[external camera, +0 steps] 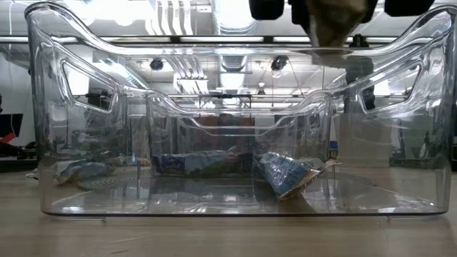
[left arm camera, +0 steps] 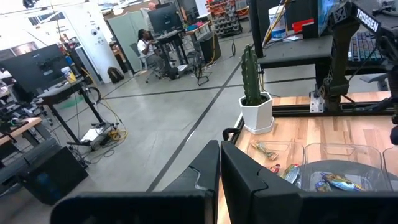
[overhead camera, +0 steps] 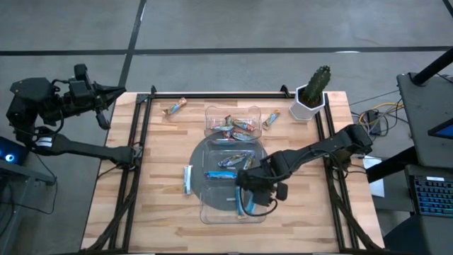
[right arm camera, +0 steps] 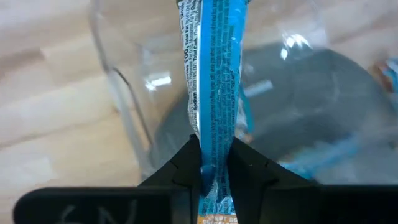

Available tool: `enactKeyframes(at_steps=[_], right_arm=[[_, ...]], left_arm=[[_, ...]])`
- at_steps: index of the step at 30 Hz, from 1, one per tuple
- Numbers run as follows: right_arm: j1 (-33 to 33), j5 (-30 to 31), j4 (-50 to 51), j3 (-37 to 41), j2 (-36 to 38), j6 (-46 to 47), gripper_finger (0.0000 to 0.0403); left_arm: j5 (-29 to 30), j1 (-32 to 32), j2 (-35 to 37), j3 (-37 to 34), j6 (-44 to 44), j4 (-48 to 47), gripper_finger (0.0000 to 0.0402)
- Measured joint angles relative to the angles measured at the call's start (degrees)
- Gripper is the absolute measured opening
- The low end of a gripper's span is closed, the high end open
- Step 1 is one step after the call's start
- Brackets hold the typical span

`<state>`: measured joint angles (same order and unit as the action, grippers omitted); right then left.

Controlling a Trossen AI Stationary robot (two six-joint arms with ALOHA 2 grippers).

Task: Pick and place Granola Bars by type
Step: Put the yellow granola bar into the bottom transparent bin

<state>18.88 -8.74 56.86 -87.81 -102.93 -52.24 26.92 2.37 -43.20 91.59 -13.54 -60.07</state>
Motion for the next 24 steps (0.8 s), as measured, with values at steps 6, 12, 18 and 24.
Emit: enactKeyframes(at_steps=[6, 12, 18, 24], right_arm=[[-0.33, -7.41, -0.09, 0.55, 0.01, -0.12, 0.0076], [-0.51, -7.95, -0.32, 0.61, 0.03, -0.17, 0.0109], [-0.57, -7.82, -0.53, 0.61, 0.06, 0.09, 0.0134], [-0.53, -3.21, -0.54, 0.22, 0.06, 5.94, 0.0140]], left_arm=[[0.00, 0.00, 0.00, 0.00, 0.00, 0.00, 0.0000], [0.00, 0.01, 0.00, 0.00, 0.00, 0.00, 0.0000], [0.00, 0.02, 0.00, 0.00, 0.09, 0.00, 0.0000], [0.00, 0.02, 0.00, 0.00, 0.06, 0.00, 0.0000]])
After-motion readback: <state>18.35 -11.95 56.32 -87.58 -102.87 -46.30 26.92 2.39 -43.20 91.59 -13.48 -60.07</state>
